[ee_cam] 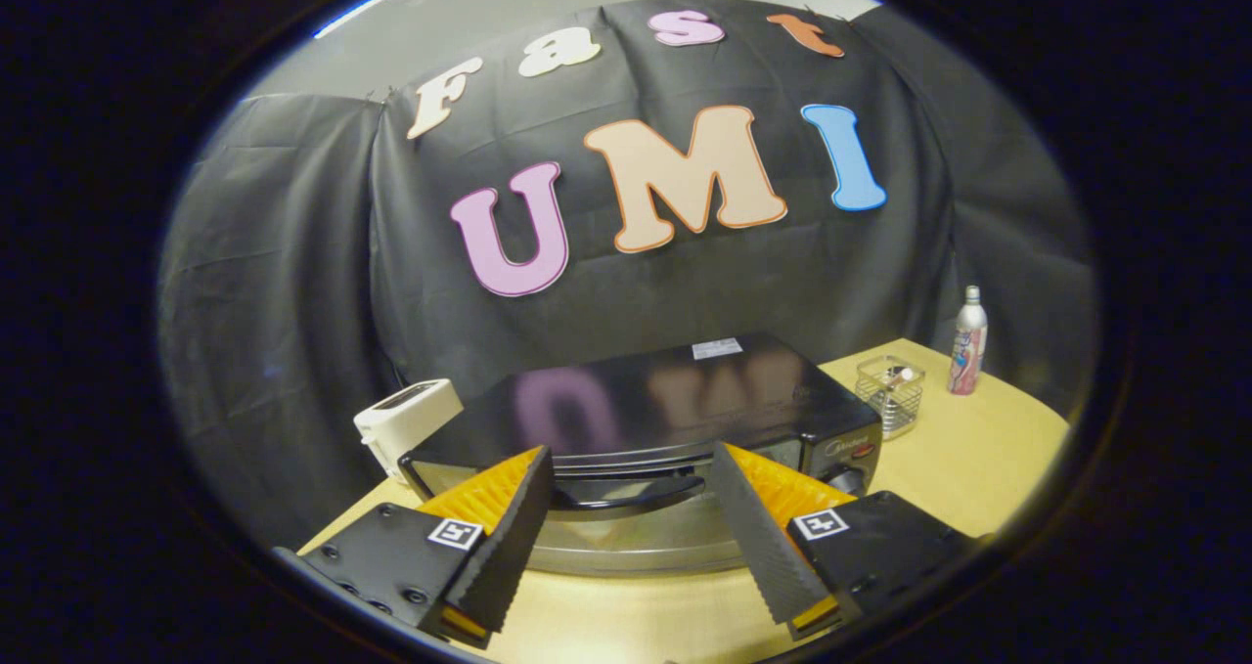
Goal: Open the toaster oven, put the food inside, and close the toaster oven door.
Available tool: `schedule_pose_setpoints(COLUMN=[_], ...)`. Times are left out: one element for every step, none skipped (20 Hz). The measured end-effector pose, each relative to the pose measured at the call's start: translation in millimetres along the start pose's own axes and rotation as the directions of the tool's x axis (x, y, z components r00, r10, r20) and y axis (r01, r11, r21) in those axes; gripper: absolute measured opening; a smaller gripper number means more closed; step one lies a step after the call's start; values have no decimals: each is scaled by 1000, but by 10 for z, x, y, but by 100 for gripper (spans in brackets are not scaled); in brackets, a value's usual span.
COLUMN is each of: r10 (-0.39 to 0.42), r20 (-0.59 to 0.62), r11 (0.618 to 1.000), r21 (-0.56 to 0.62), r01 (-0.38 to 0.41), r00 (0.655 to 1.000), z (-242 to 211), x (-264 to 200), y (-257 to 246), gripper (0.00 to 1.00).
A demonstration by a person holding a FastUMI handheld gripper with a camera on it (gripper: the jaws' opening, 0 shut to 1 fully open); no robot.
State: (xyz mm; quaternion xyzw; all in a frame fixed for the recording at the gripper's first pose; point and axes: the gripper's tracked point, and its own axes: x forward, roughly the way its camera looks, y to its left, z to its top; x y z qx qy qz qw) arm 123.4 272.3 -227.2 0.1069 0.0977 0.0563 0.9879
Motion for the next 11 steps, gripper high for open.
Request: schedule_pose_setpoints(r10=[4, 6, 3, -1, -7, -15, -26, -30, -27, -24, -21], r20=[21, 41, 53, 60, 67, 76, 89, 105, 114, 120, 121], r11=[1000, 1000, 999, 998, 997, 994, 991, 988, 986, 985, 984], r21=[-6, -19, -37, -58, -82, -106, -128, -145, -160, -168, -171], r01=[-4, -6, -1, 4, 13, 23, 37, 45, 45, 44, 42], r00=[1000, 999, 999, 998, 998, 997, 996, 994, 993, 993, 992], z=[118, 247, 354, 475, 595, 720, 859, 994, 1103, 1183, 1250], x=[-69, -155, -238, -322, -415, -502, -590, -662, -717, -769, -824], y=[13, 5, -8, -36, -59, -91, -127, -159, -170, -190, -220], gripper=[100, 100, 100, 100, 100, 100, 100, 100, 100, 100, 100])
